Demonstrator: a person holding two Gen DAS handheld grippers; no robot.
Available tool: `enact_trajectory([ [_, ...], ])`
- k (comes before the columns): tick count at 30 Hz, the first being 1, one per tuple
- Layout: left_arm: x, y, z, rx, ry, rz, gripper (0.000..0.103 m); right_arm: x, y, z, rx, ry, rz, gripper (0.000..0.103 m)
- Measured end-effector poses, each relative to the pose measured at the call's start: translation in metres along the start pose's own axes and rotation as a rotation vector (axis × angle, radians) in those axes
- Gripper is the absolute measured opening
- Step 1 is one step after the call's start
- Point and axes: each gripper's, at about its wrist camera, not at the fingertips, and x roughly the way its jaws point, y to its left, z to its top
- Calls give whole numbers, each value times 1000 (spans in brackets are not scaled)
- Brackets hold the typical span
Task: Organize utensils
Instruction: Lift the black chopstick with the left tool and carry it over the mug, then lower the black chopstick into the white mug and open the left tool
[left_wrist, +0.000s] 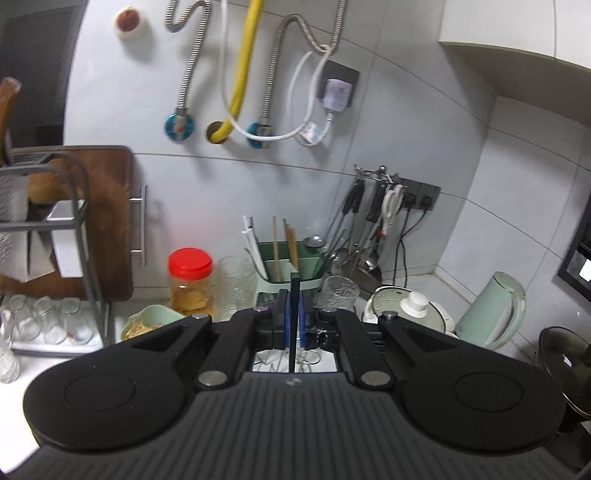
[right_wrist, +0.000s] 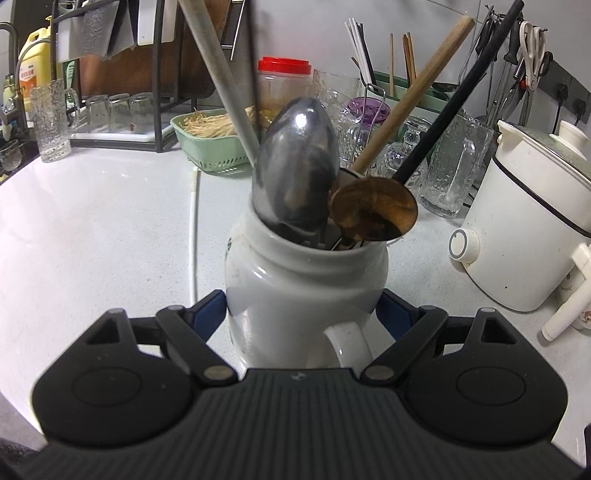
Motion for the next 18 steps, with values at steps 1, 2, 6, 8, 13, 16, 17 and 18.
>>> enact_trajectory([
  [1, 2, -2, 1, 3, 2, -7, 5, 0, 0, 0, 0, 0, 0, 90],
  [2, 4, -4, 1, 8, 4, -11, 5, 0, -1, 0, 0, -1, 0, 90],
  [6, 17, -13, -4, 28, 31, -37, 5, 1, 0, -1, -1, -6, -1, 90],
  [8, 24, -18, -9, 38, 46, -51, 5, 1, 0, 0, -1, -5, 0, 90],
  [13, 42, -27, -22, 65, 115, -70, 5, 1, -1, 0, -8, -4, 3, 90],
  [16, 54, -32, -30, 103, 173, -75, 5, 1, -1, 1, -13, -4, 5, 90],
  [17, 58, -32, -32, 103, 205, -85, 5, 2, -1, 0, -15, -6, 6, 90],
  [18, 63, -32, -34, 104, 234, -96, 5, 2, -1, 1, -16, -6, 6, 90],
])
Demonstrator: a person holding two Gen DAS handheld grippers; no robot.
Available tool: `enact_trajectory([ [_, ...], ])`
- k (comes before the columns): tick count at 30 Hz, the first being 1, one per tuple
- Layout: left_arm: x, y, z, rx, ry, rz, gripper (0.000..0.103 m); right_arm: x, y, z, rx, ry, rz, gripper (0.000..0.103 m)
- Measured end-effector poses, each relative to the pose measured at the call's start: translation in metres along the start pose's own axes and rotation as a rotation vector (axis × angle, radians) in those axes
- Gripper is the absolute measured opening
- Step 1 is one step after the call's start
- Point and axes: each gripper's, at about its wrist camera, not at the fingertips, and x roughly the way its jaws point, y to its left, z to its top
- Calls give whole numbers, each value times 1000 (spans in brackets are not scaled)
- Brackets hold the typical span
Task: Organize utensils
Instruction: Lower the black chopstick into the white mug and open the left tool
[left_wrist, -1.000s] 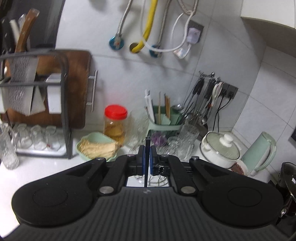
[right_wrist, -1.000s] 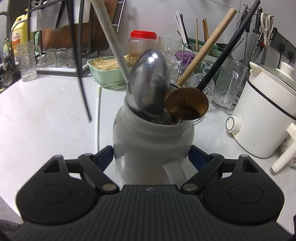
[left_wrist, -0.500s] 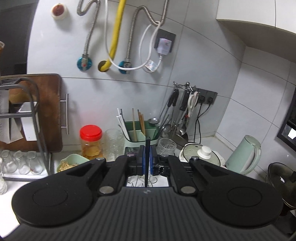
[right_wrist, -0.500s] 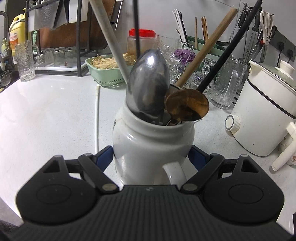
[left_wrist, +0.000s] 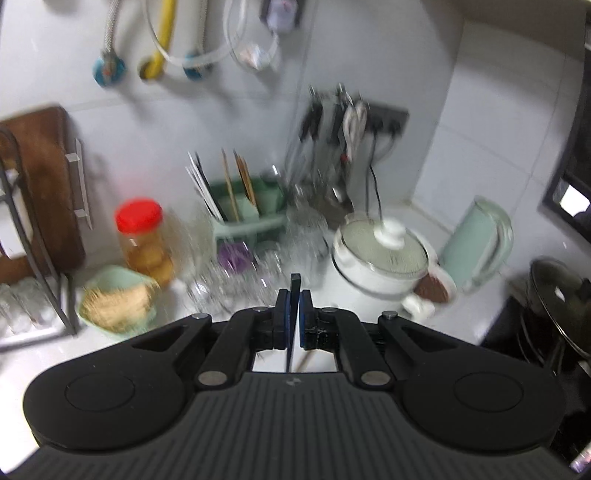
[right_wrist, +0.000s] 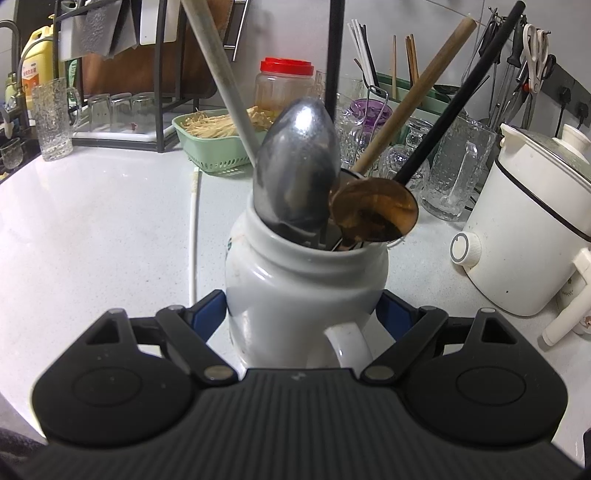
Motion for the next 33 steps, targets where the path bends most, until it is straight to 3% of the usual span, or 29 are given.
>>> enact_trajectory([
  [4, 15, -2, 2, 50, 77, -3, 5, 1, 0, 1, 0, 1, -2, 90],
  [9, 37, 2, 9, 52, 218, -62, 6, 1, 2, 1, 2, 3, -6, 90],
  [14, 57, 7, 2, 47, 335, -75, 6, 1, 2, 1, 2, 4, -6, 90],
  [21, 65, 13, -5, 5, 386, -108, 6, 1, 1, 1, 6, 1, -8, 90],
  [33, 37, 16, 0, -16, 309, -96, 7, 1, 2, 1, 17, 0, -12, 90],
])
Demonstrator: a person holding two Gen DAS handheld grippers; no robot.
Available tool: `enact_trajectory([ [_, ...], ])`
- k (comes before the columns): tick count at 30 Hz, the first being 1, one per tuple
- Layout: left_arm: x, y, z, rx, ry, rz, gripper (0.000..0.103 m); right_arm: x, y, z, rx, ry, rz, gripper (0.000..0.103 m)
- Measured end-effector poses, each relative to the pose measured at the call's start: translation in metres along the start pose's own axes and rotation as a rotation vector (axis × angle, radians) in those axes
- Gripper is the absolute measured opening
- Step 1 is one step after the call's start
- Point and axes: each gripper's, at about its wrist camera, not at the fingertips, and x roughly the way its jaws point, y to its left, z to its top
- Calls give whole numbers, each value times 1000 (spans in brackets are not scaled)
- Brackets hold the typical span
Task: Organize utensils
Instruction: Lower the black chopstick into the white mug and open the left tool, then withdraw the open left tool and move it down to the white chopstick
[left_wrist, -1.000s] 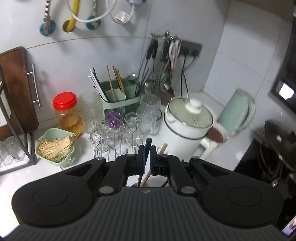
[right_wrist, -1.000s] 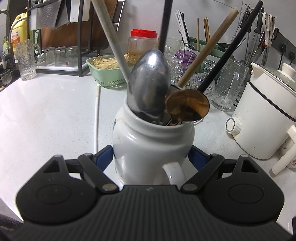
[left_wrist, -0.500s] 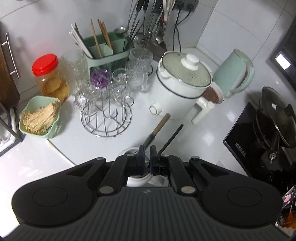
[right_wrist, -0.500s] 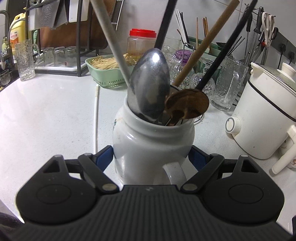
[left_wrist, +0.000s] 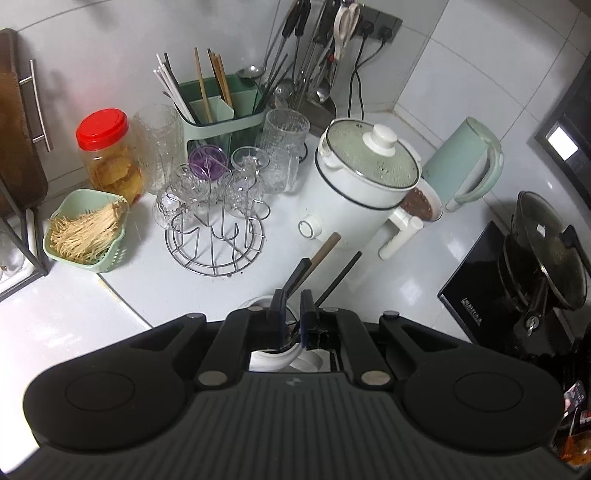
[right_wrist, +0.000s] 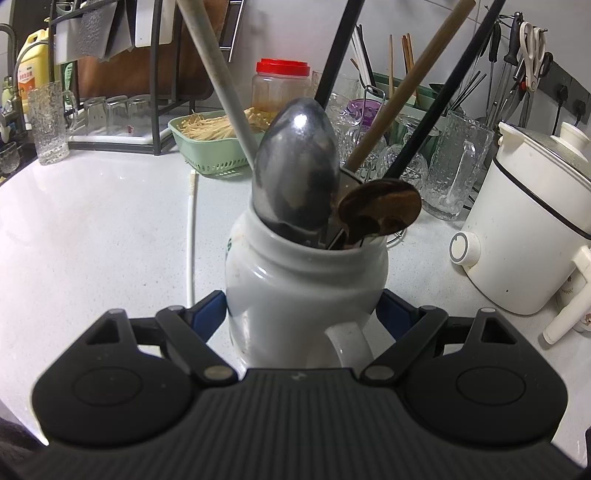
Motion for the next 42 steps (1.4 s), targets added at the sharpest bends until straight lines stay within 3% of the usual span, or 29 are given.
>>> enact_trajectory([
  [2, -8, -1, -2, 4, -23, 4, 11, 0, 0, 0, 1, 1, 1, 90],
  [10, -44, -1, -12, 42, -150, 87, 59, 1, -1, 2, -1, 5, 2, 90],
  [15, -64, 9, -19, 37, -219, 147, 84, 2, -1, 2, 0, 10, 3, 90],
  [21, -75, 17, -37, 52, -269, 227, 85, 2, -2, 3, 8, 8, 12, 90],
  [31, -87, 45, -70, -56, -318, 349, 97, 1, -6, 2, 34, -6, 31, 89],
  [33, -87, 53, -75, -82, -308, 368, 100, 1, -7, 2, 37, -9, 34, 91],
  [35, -85, 61, -79, -101, -284, 384, 100, 0, -7, 3, 39, -22, 47, 103],
  [38, -78, 74, -86, -131, -239, 418, 100, 0, -5, 6, 45, -31, 39, 103],
  [42, -73, 87, -101, -168, -250, 419, 100, -5, -4, 5, 65, -43, 49, 103],
])
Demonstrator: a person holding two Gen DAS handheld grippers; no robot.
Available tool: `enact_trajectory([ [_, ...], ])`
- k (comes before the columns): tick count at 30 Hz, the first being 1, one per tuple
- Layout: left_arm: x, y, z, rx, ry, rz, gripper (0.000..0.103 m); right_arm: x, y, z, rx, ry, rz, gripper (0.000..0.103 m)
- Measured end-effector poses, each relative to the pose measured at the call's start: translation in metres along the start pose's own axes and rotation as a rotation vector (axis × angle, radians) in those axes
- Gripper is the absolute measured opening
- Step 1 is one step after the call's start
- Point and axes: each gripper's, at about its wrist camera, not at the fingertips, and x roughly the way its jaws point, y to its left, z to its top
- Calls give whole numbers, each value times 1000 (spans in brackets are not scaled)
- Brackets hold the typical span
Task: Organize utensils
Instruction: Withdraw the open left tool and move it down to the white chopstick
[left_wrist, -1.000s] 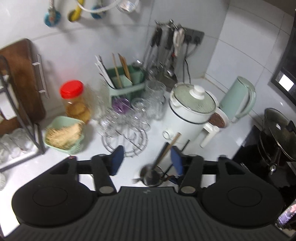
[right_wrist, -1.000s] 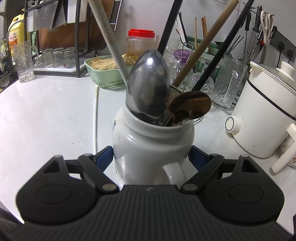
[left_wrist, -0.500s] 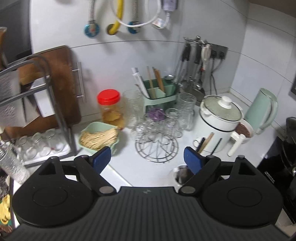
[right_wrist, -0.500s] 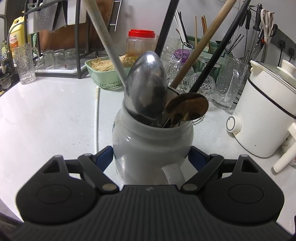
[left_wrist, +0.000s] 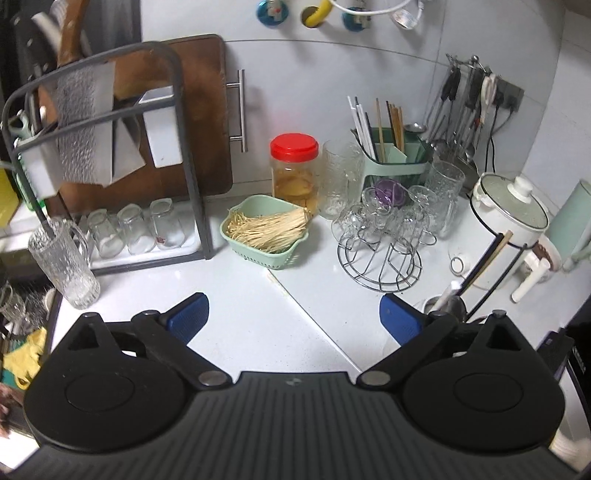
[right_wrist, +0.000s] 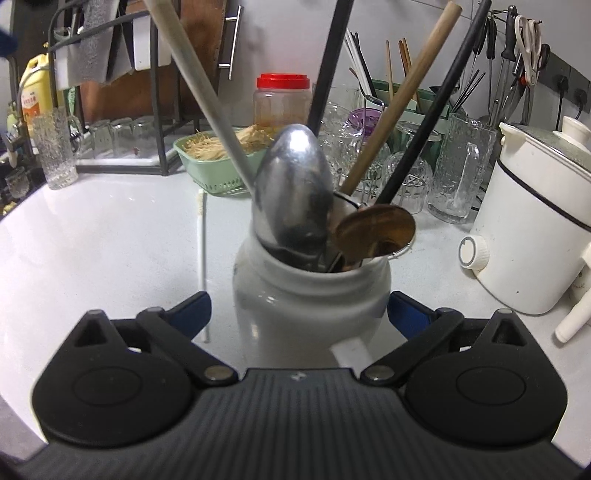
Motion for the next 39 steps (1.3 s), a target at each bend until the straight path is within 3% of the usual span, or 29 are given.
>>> enact_trajectory([
  [9, 31, 12, -32, -94, 16, 23, 100, -23, -7, 1, 57, -39, -5, 103],
  [16, 71, 15, -47, -176, 71, -17, 100, -28, -10, 6, 65, -43, -3, 103],
  [19, 92, 15, -49, -198, 107, -34, 100, -25, -9, 9, 65, -41, -10, 103],
  [28, 146, 13, -43, -243, 163, 6, 100, -13, -11, 10, 62, -26, -49, 103],
  [33, 177, 17, -41, -282, 212, -71, 99, -8, -14, 7, 68, -16, -37, 102],
  [39, 215, 16, -35, -275, 224, -69, 91, -6, -3, 4, -2, -9, -62, 102],
])
